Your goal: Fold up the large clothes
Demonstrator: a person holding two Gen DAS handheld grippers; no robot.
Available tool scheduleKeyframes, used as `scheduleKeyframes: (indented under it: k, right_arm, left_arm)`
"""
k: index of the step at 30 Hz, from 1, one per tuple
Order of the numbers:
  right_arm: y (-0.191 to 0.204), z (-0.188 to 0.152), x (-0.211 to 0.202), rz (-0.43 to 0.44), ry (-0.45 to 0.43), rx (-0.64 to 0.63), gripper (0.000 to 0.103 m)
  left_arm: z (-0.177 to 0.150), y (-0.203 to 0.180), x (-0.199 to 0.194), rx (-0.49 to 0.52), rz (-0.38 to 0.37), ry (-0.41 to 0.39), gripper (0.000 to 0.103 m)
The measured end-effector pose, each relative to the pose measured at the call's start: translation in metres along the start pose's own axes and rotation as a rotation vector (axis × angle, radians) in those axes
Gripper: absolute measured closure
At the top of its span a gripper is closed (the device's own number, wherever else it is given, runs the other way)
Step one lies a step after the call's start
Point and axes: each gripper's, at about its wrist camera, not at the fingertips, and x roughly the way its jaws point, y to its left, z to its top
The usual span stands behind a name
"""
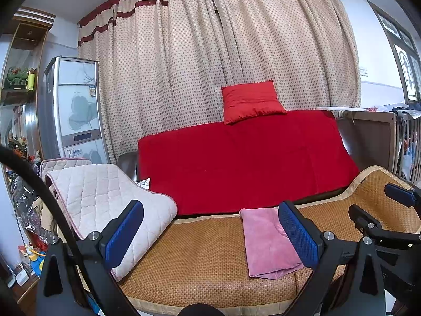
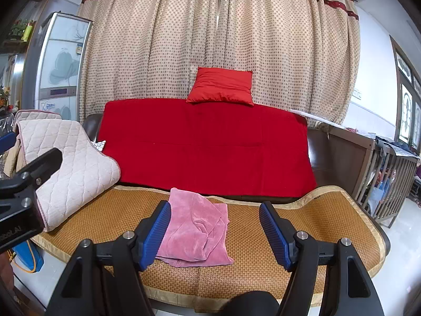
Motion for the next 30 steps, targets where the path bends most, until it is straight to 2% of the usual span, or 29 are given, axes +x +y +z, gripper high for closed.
scheduleKeyframes:
  k: [30]
  right_arm:
    - [0.0036, -0.0015, 0.009, 0.005, 0.017, 0.005, 0.029]
  left_arm:
    - [-0.0022, 0.0026, 0.0029, 0.001, -0.012, 0.019, 0.001]
